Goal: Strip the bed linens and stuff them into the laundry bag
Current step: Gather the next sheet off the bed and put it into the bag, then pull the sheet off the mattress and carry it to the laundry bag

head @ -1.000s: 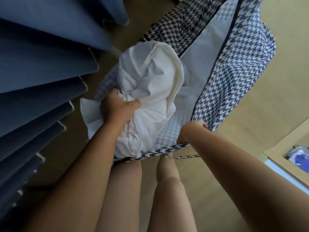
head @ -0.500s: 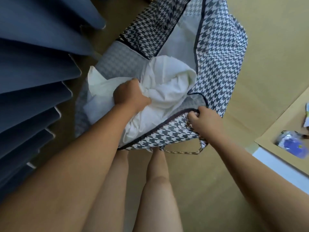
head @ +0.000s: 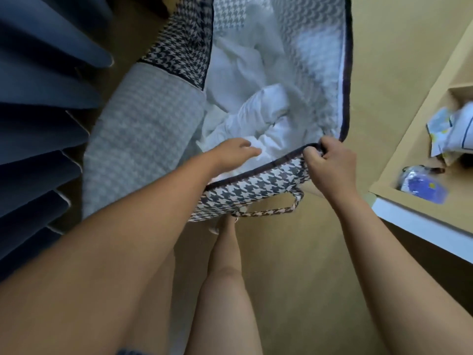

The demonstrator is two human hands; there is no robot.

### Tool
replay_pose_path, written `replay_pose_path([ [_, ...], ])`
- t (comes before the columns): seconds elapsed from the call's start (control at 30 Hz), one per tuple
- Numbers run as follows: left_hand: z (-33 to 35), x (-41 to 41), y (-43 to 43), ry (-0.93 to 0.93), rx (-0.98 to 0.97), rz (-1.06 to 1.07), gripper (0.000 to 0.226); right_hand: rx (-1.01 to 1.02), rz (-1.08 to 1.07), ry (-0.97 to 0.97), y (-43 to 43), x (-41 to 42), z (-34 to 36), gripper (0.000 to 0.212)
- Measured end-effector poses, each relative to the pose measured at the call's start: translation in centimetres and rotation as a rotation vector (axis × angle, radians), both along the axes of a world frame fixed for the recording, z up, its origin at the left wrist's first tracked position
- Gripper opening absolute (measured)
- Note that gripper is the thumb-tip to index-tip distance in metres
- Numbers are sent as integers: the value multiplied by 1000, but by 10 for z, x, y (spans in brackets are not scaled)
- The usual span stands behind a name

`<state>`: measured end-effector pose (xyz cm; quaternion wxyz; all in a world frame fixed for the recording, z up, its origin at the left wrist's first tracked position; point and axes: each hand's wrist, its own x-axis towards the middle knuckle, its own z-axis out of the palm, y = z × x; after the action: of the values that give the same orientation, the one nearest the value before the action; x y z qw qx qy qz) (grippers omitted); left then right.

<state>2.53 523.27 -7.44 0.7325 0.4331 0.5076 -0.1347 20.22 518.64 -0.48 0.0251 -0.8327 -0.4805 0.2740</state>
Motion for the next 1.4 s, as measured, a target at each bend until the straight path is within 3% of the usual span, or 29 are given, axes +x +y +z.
replay_pose_path([
  [0.17,32,-8,-35,-97,-220,-15,80,-31,1,-15,6,-6,-6,32],
  [0.2,39,-12,-38,-121,-218,-4,76,-45,-26,-24,6,-5,-7,29],
  [0.3,52,-21,-47,-125,34,-194,22,-107,-65,-56,4,1,-7,29],
  [0.4,72,0,-74,-49,321,-320,27,-218,-30,-180,-1,13,-3,26],
  [0.57,83,54,-132,-58,474,-547,17,-524,-106,-301,-54,38,4,17],
  [0.67,80,59,-136,-70,465,-658,16,-463,-192,-267,-82,33,10,30],
  [0.8,98,50,-135,-8,488,-673,10,-299,-150,-56,-100,12,27,56],
  [0.87,113,46,-130,37,527,-696,20,-172,-126,63,-110,2,42,59],
  [1.0,160,56,-142,51,676,-745,26,-7,-203,238,-155,-5,73,42],
  [1.13,210,91,-189,-25,830,-860,28,46,-404,278,-235,12,115,15],
  [1.27,234,128,-257,-40,884,-1123,30,41,-624,341,-344,35,160,14],
  [1.4,244,165,-332,-128,785,-1263,30,20,-837,340,-450,54,180,14],
])
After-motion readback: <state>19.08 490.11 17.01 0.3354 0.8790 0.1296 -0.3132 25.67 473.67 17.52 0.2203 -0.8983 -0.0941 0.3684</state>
